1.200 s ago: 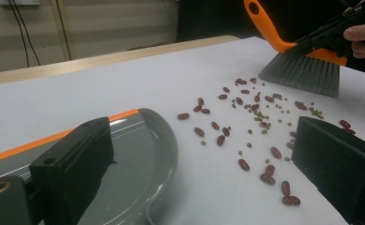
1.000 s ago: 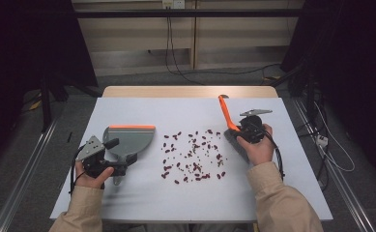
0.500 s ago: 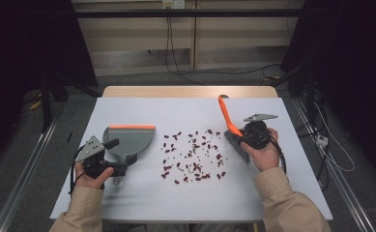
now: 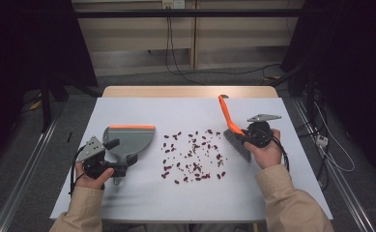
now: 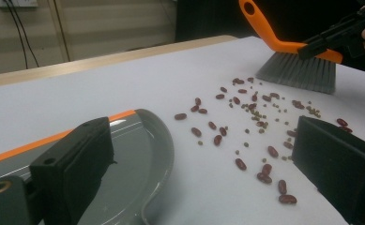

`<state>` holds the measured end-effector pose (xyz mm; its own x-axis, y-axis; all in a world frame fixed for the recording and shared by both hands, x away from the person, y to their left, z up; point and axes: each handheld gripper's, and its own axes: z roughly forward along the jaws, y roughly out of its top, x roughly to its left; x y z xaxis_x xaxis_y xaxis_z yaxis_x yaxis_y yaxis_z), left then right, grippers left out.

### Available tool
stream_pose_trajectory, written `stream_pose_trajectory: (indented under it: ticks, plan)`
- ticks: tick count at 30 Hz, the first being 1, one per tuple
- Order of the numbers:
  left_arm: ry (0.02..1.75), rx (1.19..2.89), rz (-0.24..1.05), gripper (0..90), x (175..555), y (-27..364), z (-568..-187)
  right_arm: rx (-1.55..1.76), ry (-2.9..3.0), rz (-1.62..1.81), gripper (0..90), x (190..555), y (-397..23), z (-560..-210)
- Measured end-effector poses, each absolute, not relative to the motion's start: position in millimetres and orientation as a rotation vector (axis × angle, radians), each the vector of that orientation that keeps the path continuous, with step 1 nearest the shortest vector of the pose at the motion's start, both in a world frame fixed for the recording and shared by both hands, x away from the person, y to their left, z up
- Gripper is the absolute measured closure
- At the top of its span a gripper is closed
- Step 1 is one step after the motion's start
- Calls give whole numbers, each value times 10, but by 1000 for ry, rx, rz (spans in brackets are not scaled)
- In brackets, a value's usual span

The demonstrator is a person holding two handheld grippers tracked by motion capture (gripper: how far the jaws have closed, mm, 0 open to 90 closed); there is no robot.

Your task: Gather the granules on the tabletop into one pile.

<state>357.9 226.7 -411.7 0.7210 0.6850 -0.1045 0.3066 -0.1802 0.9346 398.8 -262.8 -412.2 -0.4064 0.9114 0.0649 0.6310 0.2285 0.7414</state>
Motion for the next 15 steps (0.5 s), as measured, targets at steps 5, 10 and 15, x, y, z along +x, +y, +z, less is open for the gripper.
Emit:
stream_pose_trajectory:
  ticks: [5, 10, 15]
  plan:
    - [788, 1771, 400, 56, 3580, 2260, -4124, 1392, 2074, 1053, 717, 4055, -2654, -4116]
    - [796, 1762, 396, 56, 3587, 2279, -4132, 1341, 2077, 1060, 717, 4174, -2631, -4088]
    - [790, 1765, 382, 56, 3593, 2275, -4140, 1290, 2065, 1086, 717, 4318, -2609, -4046]
